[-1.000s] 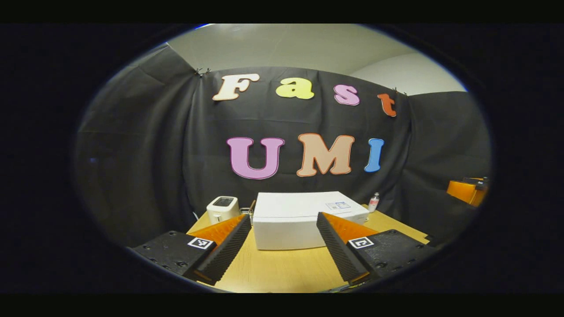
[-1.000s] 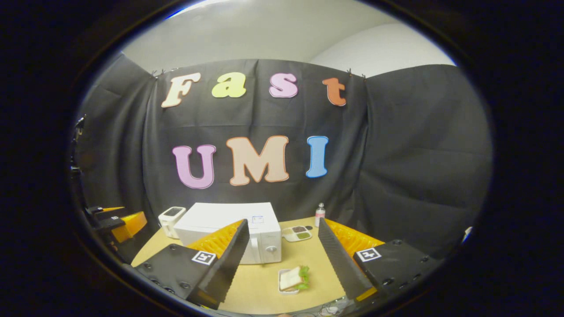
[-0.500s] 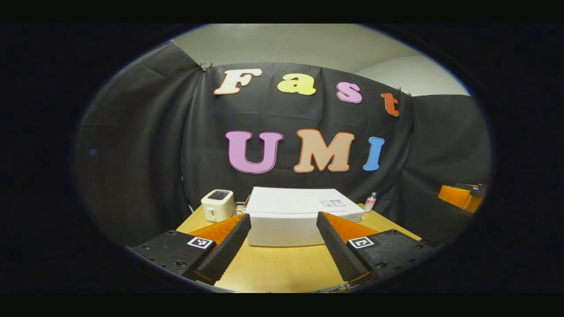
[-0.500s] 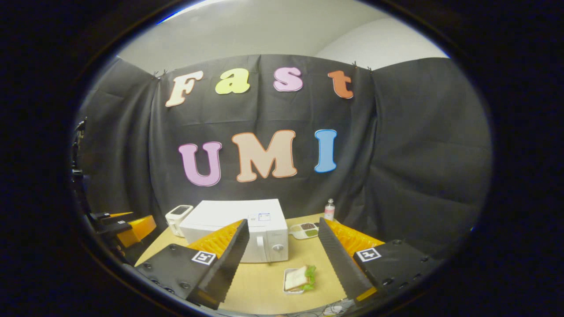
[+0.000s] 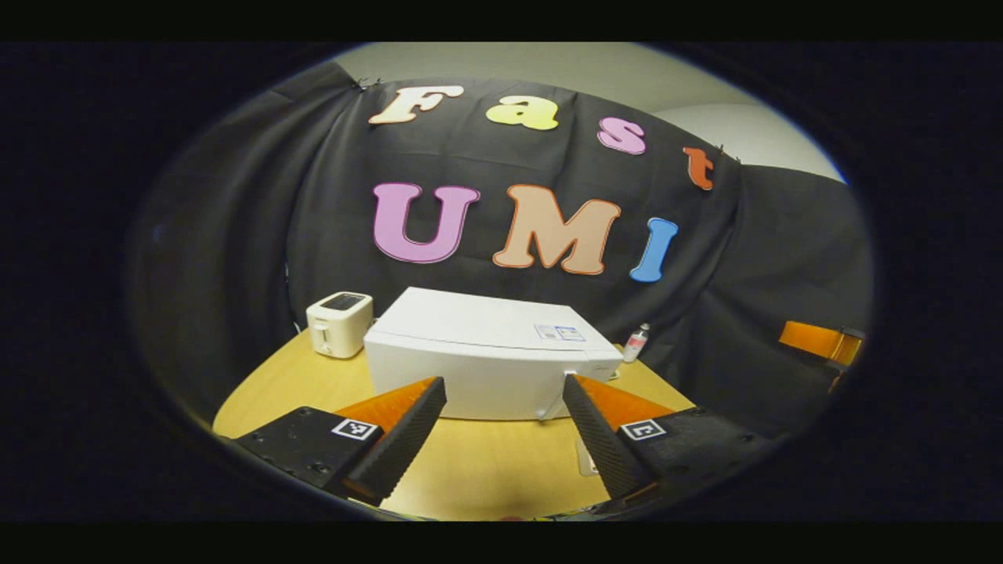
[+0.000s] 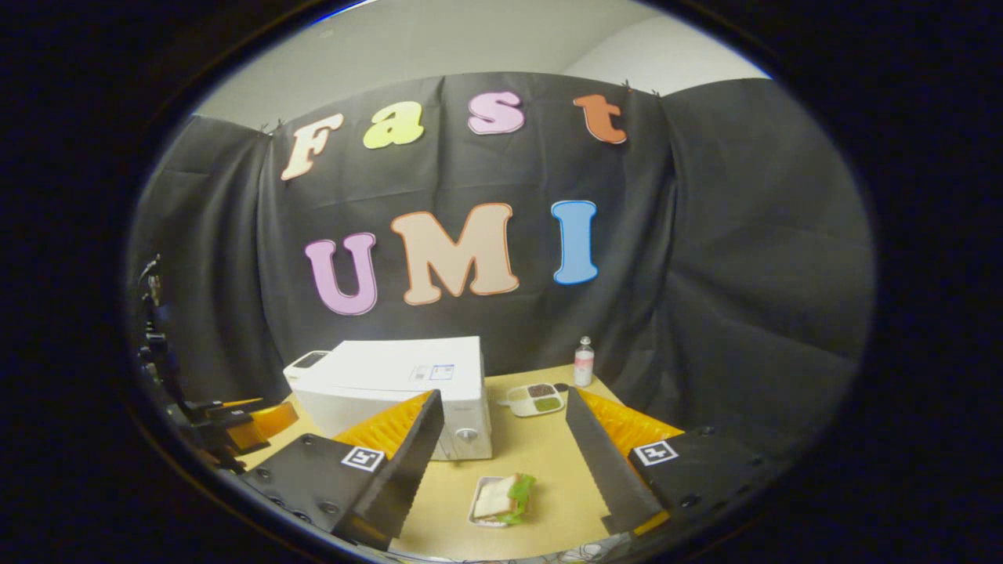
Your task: Open the microwave oven with the left hand, put the food in, and close the microwave oven.
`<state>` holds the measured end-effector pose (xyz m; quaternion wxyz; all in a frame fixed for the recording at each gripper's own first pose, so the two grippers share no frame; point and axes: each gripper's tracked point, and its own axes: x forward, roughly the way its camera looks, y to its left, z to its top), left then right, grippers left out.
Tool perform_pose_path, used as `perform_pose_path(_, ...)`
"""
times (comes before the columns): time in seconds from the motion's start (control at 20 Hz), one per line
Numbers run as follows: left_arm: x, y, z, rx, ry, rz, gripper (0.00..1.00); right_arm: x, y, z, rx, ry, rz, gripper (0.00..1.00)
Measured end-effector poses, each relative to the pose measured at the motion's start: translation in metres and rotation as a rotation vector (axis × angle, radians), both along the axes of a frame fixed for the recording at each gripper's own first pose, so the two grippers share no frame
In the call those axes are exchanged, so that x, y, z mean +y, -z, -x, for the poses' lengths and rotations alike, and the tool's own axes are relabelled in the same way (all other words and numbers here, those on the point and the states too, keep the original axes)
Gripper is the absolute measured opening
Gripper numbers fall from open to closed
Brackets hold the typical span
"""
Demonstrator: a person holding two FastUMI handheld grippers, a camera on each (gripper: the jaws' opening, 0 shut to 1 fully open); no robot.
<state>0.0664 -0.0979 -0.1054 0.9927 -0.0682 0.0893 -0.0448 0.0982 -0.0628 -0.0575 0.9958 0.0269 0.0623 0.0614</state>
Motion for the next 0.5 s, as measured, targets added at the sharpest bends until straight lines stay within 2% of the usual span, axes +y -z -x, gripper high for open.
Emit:
perform_pose_path(0.15,-0.020,0.030,-0.024,0.021,-0.008,-0.005,0.98,-0.019,0.007,-0.014,0.014,-0.012,-0.013,0.92)
perform_pose_path(0.2,-0.028,0.039,-0.030,0.042,0.004,-0.022,0.94,-0.026,0.009,-0.019,0.020,-0.014,-0.009,0.92)
perform_pose_path(0.25,-0.039,0.050,-0.037,0.058,0.017,-0.042,0.97,-0.033,0.014,-0.025,0.026,-0.012,-0.002,0.92)
perform_pose_path(0.4,-0.068,0.070,-0.055,0.083,0.047,-0.096,0.98,-0.046,0.018,-0.037,0.040,-0.020,0.001,0.92)
perform_pose_path(0.45,-0.076,0.075,-0.061,0.082,0.051,-0.104,0.94,-0.048,0.021,-0.040,0.045,-0.028,-0.005,0.92)
perform_pose_path(0.5,-0.085,0.080,-0.067,0.084,0.053,-0.105,0.98,-0.050,0.024,-0.043,0.052,-0.035,-0.009,0.92)
